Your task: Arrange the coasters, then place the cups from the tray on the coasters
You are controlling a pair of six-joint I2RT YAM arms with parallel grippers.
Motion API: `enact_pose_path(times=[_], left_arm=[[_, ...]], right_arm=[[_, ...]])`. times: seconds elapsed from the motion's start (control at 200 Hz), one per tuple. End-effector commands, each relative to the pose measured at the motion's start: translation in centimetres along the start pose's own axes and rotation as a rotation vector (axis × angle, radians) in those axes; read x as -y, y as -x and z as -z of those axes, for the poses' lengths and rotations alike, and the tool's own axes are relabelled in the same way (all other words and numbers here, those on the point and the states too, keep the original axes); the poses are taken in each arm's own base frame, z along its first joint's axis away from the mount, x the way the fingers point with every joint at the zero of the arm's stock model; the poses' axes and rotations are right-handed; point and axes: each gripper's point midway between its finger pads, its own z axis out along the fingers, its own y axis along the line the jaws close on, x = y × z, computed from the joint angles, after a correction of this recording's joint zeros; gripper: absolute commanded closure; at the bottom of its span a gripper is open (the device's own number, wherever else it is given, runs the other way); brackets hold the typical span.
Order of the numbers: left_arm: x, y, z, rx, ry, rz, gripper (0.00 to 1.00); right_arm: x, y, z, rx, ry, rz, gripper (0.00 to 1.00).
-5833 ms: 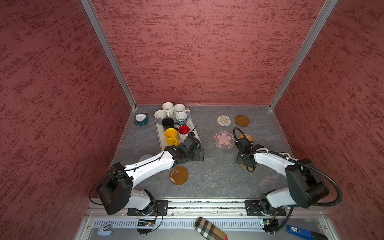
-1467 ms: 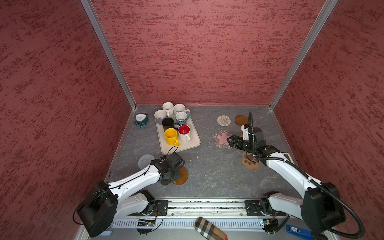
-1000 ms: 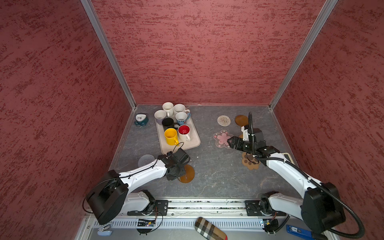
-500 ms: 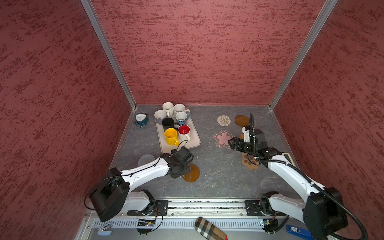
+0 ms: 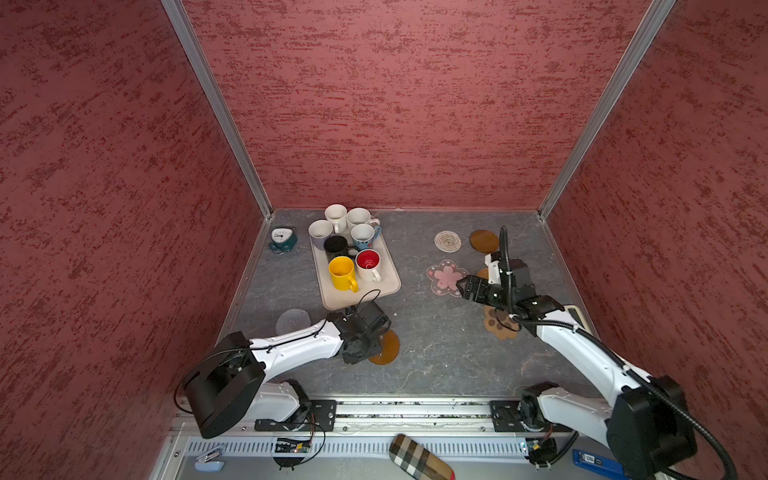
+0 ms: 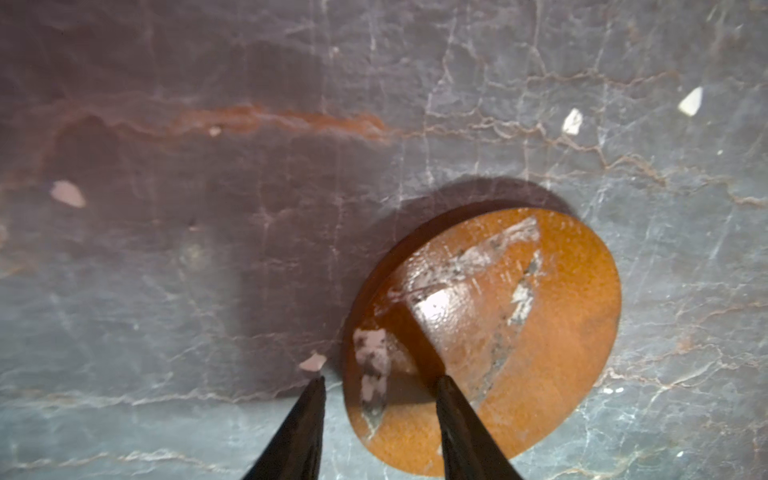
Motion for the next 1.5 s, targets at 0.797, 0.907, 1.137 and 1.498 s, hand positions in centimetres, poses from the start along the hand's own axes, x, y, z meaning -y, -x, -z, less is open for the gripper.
enact_pose_path(times=[0.797,0.907,1.137,1.498], left_arm=[[22.0,3.4,-4.3,-0.037,-0.31,-0.088,0.61],[23.7,4.0,-4.2,-0.029,-0.328,-0.098,0.61],[22.8,6.0,-1.1,0.058,-0.384,-0.088,0.46],[16.4,9.5,7.4,0.275,-0.367,-0.146,0.04]], right_arm=[[0.1,-3.0,2.7,-0.047,0.035,-0.006,0.08],[-0.2,-3.0,3.1,-0.047,0.045,-0.011,0.08],[1.1,-5.4,2.2,-0.129,-0.013,-0.04,0.13],[0.4,-9.7,0.7,-0.227,-0.161,0.029,0.05]])
